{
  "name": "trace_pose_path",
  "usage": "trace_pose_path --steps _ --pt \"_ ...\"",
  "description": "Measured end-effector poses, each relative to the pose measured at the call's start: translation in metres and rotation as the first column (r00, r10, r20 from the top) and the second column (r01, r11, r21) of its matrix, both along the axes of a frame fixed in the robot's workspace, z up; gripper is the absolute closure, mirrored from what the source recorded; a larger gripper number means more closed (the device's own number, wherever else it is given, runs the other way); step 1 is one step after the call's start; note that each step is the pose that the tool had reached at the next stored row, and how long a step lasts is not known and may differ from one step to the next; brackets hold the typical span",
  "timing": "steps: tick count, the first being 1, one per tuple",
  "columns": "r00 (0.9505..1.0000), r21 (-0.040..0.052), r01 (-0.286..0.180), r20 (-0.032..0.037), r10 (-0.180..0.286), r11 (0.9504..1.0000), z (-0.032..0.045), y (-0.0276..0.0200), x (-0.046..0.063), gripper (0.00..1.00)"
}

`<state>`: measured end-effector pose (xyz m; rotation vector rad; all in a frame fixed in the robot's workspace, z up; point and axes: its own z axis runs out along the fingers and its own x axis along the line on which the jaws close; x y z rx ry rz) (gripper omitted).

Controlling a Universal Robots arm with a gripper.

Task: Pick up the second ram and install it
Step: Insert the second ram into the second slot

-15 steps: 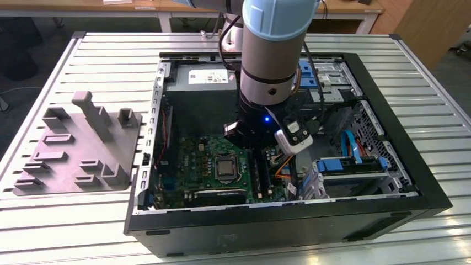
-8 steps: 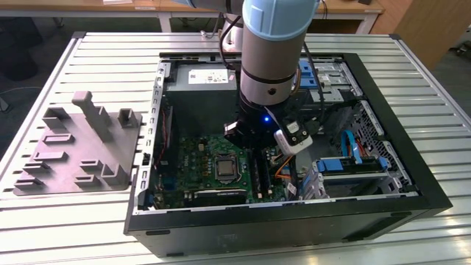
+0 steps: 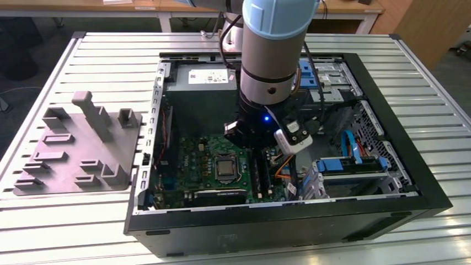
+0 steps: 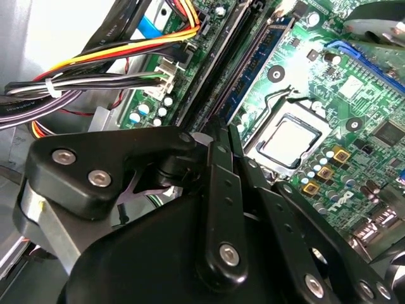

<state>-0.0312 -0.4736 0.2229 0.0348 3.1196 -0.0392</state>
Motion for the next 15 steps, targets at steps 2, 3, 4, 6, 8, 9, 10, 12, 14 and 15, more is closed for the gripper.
trace_pose_path --steps 2,3,4,6,8,9,10,12,14,15 --pt "1.0000 -0.0001 0.010 0.0000 -0.010 1.0000 0.0000 0.0000 0.0000 0.87" --pt "0.9999 -0.0003 0.016 -0.0001 -0.016 0.9999 0.0000 0.0000 -0.0001 0.87" --pt "0.9998 -0.0003 0.020 -0.0001 -0.020 0.9998 -0.0001 -0.0001 -0.0001 0.87" --pt "0.9998 0.0000 0.022 0.0000 -0.022 0.9998 -0.0007 0.0000 0.0000 0.87" --pt "0.9997 -0.0001 0.023 -0.0001 -0.023 0.9997 -0.0016 0.0000 -0.0001 0.87" --pt "0.9997 -0.0005 0.024 -0.0002 -0.024 0.9997 -0.0018 -0.0001 -0.0001 0.87" --pt "0.9997 -0.0006 0.024 -0.0002 -0.024 0.9997 -0.0019 -0.0001 -0.0001 0.87" --pt "0.9997 -0.0005 0.024 -0.0002 -0.024 0.9997 -0.0019 -0.0001 -0.0001 0.87" --pt "0.9997 0.0003 0.025 -0.0001 -0.025 0.9997 -0.0020 -0.0001 -0.0001 0.87" --pt "0.9997 0.0013 0.025 -0.0001 -0.025 0.9997 -0.0021 0.0000 -0.0001 0.87"
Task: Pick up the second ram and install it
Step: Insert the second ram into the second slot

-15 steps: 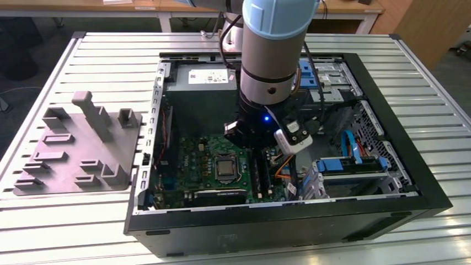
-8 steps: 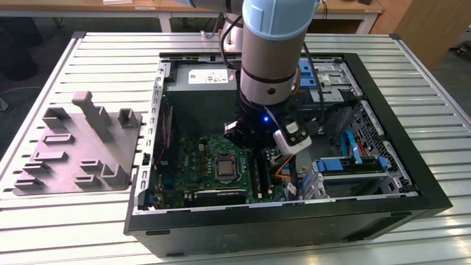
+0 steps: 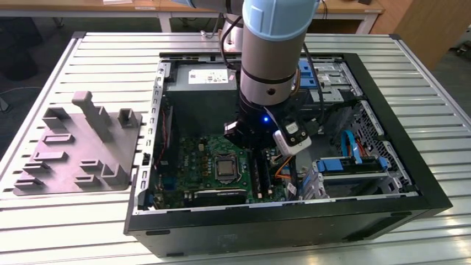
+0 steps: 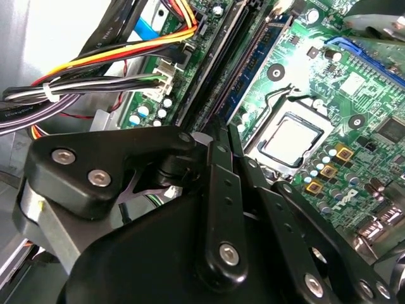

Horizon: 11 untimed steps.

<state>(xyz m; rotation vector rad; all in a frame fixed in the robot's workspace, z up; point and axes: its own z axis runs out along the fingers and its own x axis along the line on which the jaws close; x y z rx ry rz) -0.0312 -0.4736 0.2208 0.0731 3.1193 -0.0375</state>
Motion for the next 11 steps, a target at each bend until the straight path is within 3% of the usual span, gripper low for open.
trace_pose_path --steps 11 --pt "1.0000 0.0075 0.001 0.0015 -0.001 1.0000 0.0012 0.0000 0.0000 0.87"
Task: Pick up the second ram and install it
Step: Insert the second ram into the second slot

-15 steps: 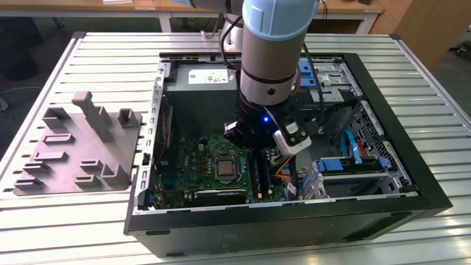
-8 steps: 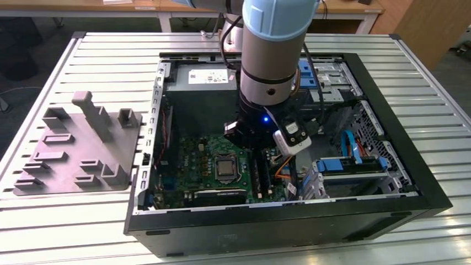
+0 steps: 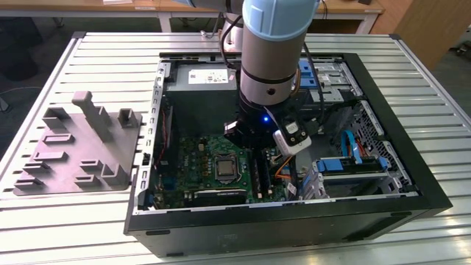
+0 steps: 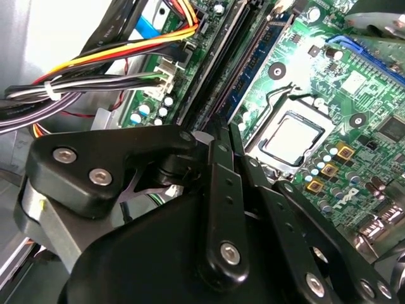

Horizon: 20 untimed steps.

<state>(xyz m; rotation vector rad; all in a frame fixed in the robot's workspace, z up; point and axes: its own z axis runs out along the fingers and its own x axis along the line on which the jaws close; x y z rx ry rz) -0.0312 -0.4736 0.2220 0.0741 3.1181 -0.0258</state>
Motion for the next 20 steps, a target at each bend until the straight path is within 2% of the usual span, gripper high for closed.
trace_pose_path --steps 20 --pt "0.9997 0.0004 0.026 0.0002 -0.026 0.9997 0.0001 -0.0010 0.0000 0.87"
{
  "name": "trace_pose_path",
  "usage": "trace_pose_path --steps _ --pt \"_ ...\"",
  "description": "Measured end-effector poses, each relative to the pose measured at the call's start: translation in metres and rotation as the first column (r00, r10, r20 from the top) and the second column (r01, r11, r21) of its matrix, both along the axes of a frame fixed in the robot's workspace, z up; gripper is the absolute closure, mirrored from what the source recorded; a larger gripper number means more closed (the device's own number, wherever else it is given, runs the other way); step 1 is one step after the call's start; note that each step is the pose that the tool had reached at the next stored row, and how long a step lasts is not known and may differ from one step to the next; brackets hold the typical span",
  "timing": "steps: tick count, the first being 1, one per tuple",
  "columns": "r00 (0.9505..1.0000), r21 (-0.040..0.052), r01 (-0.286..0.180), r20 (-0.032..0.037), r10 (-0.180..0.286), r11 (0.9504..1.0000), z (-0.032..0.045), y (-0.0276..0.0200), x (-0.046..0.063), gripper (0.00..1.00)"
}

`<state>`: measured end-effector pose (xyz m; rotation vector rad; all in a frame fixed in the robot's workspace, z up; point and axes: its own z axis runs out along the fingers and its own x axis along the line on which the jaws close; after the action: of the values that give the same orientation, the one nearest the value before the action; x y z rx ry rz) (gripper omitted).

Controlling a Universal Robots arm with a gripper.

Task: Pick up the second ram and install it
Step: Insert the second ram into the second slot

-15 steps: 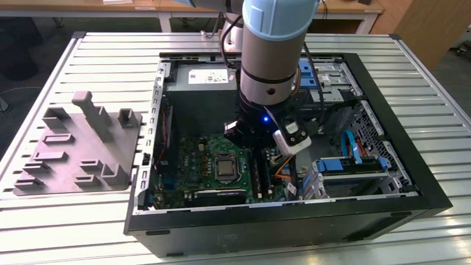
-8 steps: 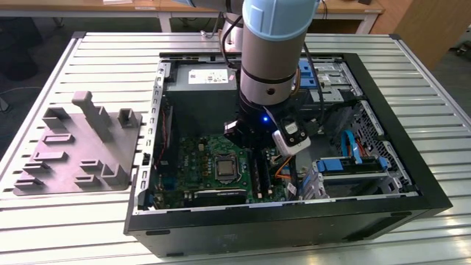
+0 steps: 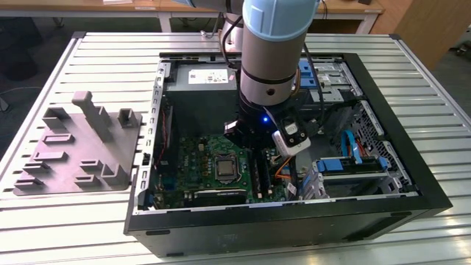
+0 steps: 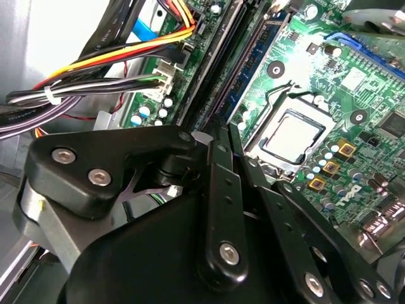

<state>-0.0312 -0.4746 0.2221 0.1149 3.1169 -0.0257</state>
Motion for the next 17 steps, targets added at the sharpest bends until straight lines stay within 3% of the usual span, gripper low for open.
trace_pose_path --steps 5,8,17 --pt "1.0000 -0.0019 0.003 0.0000 -0.003 1.0000 -0.0001 -0.0002 0.0001 0.87" --pt "1.0000 -0.0082 0.003 -0.0001 -0.003 1.0000 -0.0002 -0.0002 0.0000 0.87" --pt "1.0000 -0.0107 0.003 -0.0001 -0.003 0.9999 -0.0003 -0.0003 0.0000 0.87"
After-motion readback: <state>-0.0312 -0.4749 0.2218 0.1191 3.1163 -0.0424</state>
